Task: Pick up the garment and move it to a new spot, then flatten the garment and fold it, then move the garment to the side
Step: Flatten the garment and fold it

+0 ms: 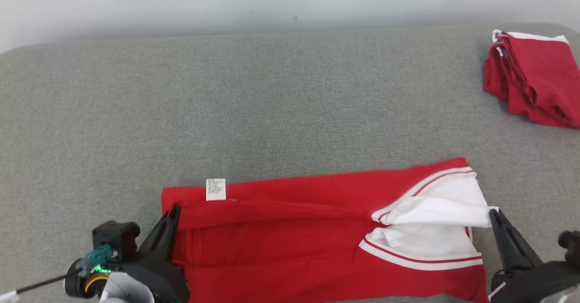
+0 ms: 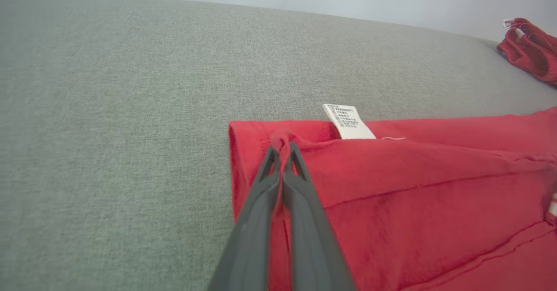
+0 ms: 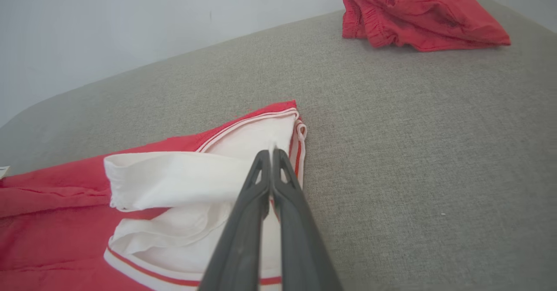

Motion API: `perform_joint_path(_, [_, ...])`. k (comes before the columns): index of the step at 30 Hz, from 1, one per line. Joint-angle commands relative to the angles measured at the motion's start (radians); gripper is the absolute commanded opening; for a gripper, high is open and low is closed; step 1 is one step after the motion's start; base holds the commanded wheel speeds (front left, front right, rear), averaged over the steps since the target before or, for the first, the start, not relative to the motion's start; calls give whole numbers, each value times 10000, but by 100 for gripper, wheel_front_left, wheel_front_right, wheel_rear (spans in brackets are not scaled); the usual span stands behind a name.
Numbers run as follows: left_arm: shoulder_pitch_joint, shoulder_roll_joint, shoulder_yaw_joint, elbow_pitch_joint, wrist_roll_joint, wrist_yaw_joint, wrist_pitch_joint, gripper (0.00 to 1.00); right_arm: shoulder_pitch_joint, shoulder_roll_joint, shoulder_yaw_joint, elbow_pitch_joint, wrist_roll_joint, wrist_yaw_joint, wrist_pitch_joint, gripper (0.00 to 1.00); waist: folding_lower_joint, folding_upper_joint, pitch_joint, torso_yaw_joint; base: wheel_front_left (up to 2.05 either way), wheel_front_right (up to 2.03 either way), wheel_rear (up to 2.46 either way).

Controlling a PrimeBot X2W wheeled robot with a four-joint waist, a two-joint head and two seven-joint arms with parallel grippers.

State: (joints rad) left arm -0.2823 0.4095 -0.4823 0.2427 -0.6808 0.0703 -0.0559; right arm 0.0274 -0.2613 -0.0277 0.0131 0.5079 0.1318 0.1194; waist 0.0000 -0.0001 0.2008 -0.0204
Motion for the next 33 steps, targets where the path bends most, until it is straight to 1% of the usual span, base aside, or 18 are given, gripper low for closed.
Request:
perform_joint_path(1, [180,-34,66,57,-81,-12,-180,0,208,176,-195,-256,-33,-22,82,0,0,1,-47,-21,0,0,0])
perform_joint_path(4, [398,-65,33,232,-157,-37,-282,0,687,562,-472,-599,72,-22,521,0,0,1,-135,-15,0,0,0])
perform_joint_path(6, [446,-104,14,357,-181,-40,-382,0,920,668,-485,-643,-19,-22,866,0,0,1,-189,2,0,0,0])
perform_joint_path(7, [481,-142,11,414,-176,-22,-456,38,1009,717,-479,-667,-53,-22,988,48,0,1,-225,21,0,0,0])
perform_joint_path(8, [501,-152,14,460,-103,8,-598,70,1050,815,-517,-737,-39,-22,1020,100,0,1,-252,33,0,0,0])
perform_joint_path(9, [521,-165,30,517,-31,51,-734,100,1108,855,-543,-797,-63,-22,1057,100,0,1,-276,39,0,0,0])
perform_joint_path(13, [585,-254,78,653,94,63,-1310,100,1158,880,-685,-1024,-183,-22,1050,100,0,1,-403,78,0,0,0])
perform_joint_path(15, [686,-345,269,640,-28,113,-1574,100,1100,819,-765,-1141,-217,-22,1033,100,0,1,-494,100,0,0,0])
perform_joint_path(20, [1064,-398,725,226,268,440,-2003,100,823,641,-966,-1111,-285,-22,1207,100,0,1,-749,159,0,0,0])
perform_joint_path(24, [1385,-464,1251,-194,636,690,-2092,100,517,405,-967,-699,-587,-22,1521,100,0,1,-901,276,0,0,0])
perform_joint_path(28, [1757,-658,1839,-916,1524,879,-2087,100,160,271,-897,-26,-784,-22,1889,100,0,1,-936,462,0,0,0])
perform_joint_path(29, [1882,-812,2016,-1019,1534,858,-2088,100,51,247,-831,149,-824,-22,1967,100,0,1,-931,502,0,0,0])
perform_joint_path(31, [1990,-919,2155,-1083,1569,797,-2089,100,-48,211,-767,386,-880,-22,2070,100,0,1,-933,544,0,0,0])
perform_joint_path(33, [2053,-1001,2430,-1251,1922,763,-2090,100,-261,149,-660,814,-894,-22,2130,100,0,1,-909,633,0,0,0])
